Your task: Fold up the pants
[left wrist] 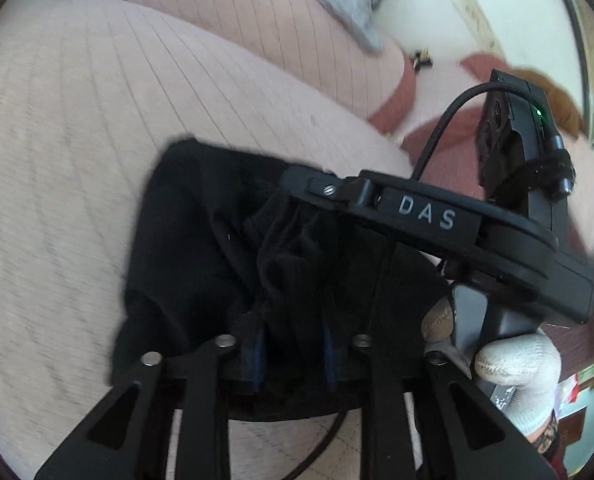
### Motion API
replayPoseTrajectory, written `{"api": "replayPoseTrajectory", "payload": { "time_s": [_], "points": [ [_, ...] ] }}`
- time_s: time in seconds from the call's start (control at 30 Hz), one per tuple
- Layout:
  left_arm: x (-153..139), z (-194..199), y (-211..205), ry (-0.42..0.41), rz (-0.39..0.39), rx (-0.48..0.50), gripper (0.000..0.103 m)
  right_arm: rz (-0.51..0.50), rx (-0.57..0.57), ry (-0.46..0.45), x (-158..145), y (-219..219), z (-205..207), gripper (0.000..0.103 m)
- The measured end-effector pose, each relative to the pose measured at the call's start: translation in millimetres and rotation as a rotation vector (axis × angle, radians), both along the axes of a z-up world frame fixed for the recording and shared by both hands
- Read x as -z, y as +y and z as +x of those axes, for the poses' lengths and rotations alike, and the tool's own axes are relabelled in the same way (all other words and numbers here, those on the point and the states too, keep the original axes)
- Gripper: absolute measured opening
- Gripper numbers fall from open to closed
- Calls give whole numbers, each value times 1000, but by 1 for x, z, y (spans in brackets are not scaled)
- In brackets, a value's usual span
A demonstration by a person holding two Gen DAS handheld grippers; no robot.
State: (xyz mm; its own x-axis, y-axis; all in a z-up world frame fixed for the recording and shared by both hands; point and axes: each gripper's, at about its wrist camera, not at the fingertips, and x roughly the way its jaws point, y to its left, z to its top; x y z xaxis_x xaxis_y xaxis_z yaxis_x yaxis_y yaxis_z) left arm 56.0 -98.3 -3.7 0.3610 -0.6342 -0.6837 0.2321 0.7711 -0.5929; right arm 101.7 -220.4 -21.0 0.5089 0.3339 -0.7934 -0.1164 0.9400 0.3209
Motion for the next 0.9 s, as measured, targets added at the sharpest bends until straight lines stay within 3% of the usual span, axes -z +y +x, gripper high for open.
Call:
{"api": "replayPoseTrajectory", "payload": {
  "time_s": [0.13,0.27,0.43,0.53,0.6,0.67,0.73,0.77,0.83,0.9],
  "points": [
    [-3,-7,-13,33,33,60,48,-12,171,-1,10,-48,-20,35],
    [-21,-45,18,1,-9,116,64,41,282,-115,-15,-79,-56,39],
    [-25,-77,72,-37,58,58,64,205,166,-200,-36,-55,-86,39],
    [-13,-62,84,16,80,-11,64,357,50,-147,-20,-26,-86,39],
    [-10,-58,91,23,97,-51,64,339,38,-95,0,-8,-78,39],
    [-12,-57,93,8,124,-63,64,254,88,-42,21,-4,-73,39],
    [-16,-52,91,-13,137,-65,64,235,159,-14,31,-19,-73,26],
    [-19,-49,88,-26,144,-64,64,280,181,-5,35,-29,-74,17],
    [-20,-41,83,-43,155,-58,64,315,264,13,33,-50,-80,18],
    [-12,-19,60,-38,190,-42,64,237,338,-14,27,-63,-87,38]
  ]
}}
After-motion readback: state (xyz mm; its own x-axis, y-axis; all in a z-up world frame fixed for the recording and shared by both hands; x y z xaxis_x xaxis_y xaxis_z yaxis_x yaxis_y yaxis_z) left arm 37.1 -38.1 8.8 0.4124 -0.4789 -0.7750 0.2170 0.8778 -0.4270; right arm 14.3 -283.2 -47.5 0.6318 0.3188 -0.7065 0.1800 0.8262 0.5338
